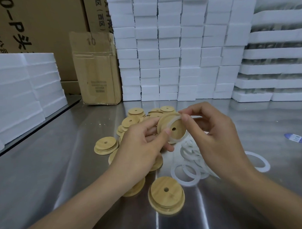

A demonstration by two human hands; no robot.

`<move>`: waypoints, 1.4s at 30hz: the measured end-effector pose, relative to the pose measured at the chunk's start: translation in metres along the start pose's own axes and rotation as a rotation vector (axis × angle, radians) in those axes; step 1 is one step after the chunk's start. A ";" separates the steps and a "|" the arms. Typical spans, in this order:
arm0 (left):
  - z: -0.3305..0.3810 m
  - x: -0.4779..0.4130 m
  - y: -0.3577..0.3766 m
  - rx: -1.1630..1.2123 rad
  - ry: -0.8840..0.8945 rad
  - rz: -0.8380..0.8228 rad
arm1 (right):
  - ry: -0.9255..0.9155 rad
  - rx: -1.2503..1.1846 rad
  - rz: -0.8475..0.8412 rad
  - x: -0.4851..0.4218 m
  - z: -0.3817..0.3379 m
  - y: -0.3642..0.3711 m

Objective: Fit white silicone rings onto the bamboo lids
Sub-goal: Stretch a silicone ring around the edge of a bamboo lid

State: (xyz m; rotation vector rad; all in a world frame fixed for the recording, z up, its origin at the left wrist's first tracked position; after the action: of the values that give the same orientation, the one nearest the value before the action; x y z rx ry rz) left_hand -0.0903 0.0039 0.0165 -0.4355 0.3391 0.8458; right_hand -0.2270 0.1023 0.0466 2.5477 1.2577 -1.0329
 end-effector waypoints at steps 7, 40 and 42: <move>-0.004 0.002 0.005 -0.050 0.023 -0.038 | -0.050 0.040 -0.035 0.000 -0.005 0.004; -0.003 -0.001 -0.010 0.124 0.036 0.029 | 0.154 -0.235 -0.195 -0.009 0.029 0.001; -0.003 -0.001 -0.009 0.129 0.031 0.029 | 0.165 -0.230 -0.198 -0.009 0.031 0.002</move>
State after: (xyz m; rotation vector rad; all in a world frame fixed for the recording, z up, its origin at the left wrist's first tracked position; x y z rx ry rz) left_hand -0.0841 -0.0040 0.0166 -0.3249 0.4269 0.8410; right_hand -0.2452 0.0831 0.0285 2.4102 1.5958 -0.6703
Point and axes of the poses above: each hand's wrist, its own x-axis away from the middle knuckle, its own y-axis out of the palm, z = x × y, the point moved 10 cm from there along -x, towards the middle knuckle, and after that the axes turned 2 degrees about -x, right-handed, at the moved point
